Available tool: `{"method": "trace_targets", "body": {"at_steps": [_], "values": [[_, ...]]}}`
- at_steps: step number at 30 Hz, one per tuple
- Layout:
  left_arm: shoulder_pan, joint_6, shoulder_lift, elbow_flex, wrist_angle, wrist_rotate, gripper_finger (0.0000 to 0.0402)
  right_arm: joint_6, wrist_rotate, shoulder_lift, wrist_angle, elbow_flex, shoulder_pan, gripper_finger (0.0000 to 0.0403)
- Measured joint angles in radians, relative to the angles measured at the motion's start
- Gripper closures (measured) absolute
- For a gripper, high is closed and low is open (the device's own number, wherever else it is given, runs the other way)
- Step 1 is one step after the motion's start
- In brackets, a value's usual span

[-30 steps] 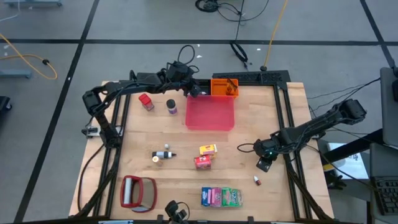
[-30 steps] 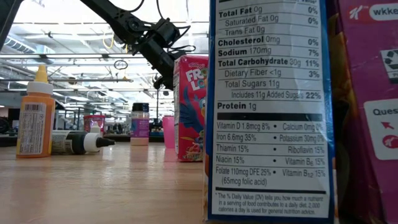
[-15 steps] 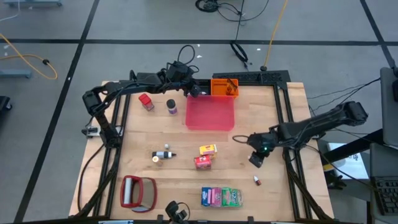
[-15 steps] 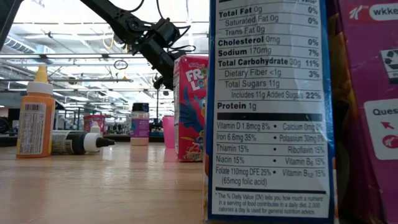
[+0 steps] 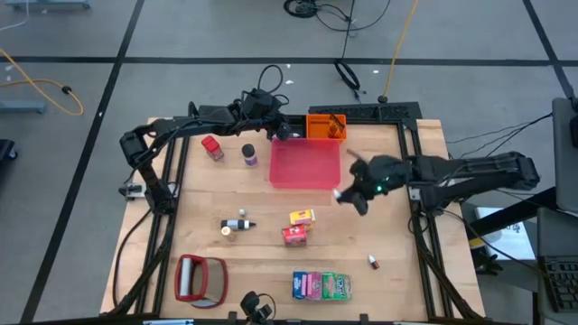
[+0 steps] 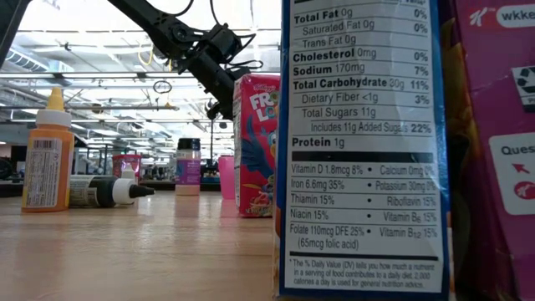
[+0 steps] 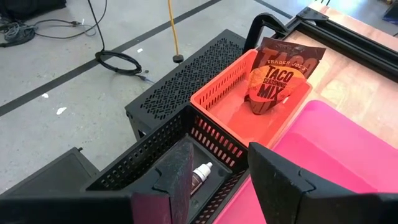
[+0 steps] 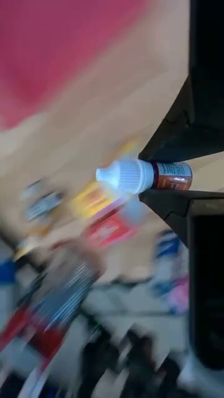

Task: Pick & Place Kitchen Items
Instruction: Put the small orange food coloring bottle into the black bin

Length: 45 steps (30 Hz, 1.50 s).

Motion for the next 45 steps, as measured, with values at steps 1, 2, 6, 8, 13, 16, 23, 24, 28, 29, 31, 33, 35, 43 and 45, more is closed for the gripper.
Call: {"method": "trace_targets", "body": {"at_steps": [1, 2, 6, 8, 13, 16, 23, 24, 28, 29, 31, 33, 35, 43, 45], "values": [[0.000, -0.001, 0.000, 0.000, 0.001, 0.000, 0.0245, -0.016, 0.000, 0.000, 0.046, 0.009, -0.014, 0.0354], [0.000, -0.001, 0.000, 0.000, 0.000, 0.000, 0.0245, -0.030, 0.000, 0.000, 0.087, 0.018, -0.029, 0.0354], [0.000, -0.002, 0.000, 0.000, 0.001, 0.000, 0.0245, -0.096, 0.000, 0.000, 0.284, 0.040, -0.085, 0.0354], [0.000, -0.002, 0.000, 0.000, 0.001, 0.000, 0.0245, -0.122, -0.001, 0.000, 0.382, 0.040, -0.115, 0.0354], [0.000, -0.007, 0.000, 0.000, 0.005, 0.007, 0.0245, -0.175, 0.000, 0.000, 0.583, 0.040, -0.180, 0.0354], [0.000, -0.038, 0.000, 0.000, 0.036, 0.059, 0.0245, -0.195, -0.001, 0.000, 0.642, 0.040, -0.213, 0.0354], [-0.002, -0.177, -0.005, 0.000, 0.308, 0.397, 0.0245, -0.207, -0.006, 0.001, 0.643, 0.040, -0.244, 0.0354], [-0.002, -0.210, -0.005, 0.000, 0.366, 0.454, 0.0245, -0.209, -0.007, 0.001, 0.642, 0.040, -0.244, 0.0354], [-0.007, -0.336, -0.006, 0.000, 0.598, 0.612, 0.0245, -0.213, -0.007, 0.001, 0.642, 0.040, -0.244, 0.0354], [-0.011, -0.365, -0.006, 0.000, 0.647, 0.633, 0.0245, -0.213, -0.007, 0.001, 0.642, 0.040, -0.244, 0.0354], [-0.019, -0.415, -0.006, 0.000, 0.732, 0.660, 0.0245, -0.213, -0.007, 0.001, 0.642, 0.040, -0.244, 0.0354], [-0.030, -0.454, -0.006, 0.000, 0.802, 0.669, 0.0245, -0.213, -0.007, 0.004, 0.640, 0.040, -0.244, 0.0354], [-0.044, -0.477, -0.006, 0.000, 0.841, 0.671, 0.0245, -0.213, -0.007, 0.009, 0.635, 0.040, -0.244, 0.0354], [-0.113, -0.481, -0.006, 0.000, 0.852, 0.671, 0.0245, -0.213, -0.009, 0.049, 0.648, 0.040, -0.243, 0.0354], [-0.127, -0.466, -0.006, 0.000, 0.852, 0.671, 0.0245, -0.213, -0.009, 0.054, 0.647, 0.040, -0.243, 0.0354]]}}
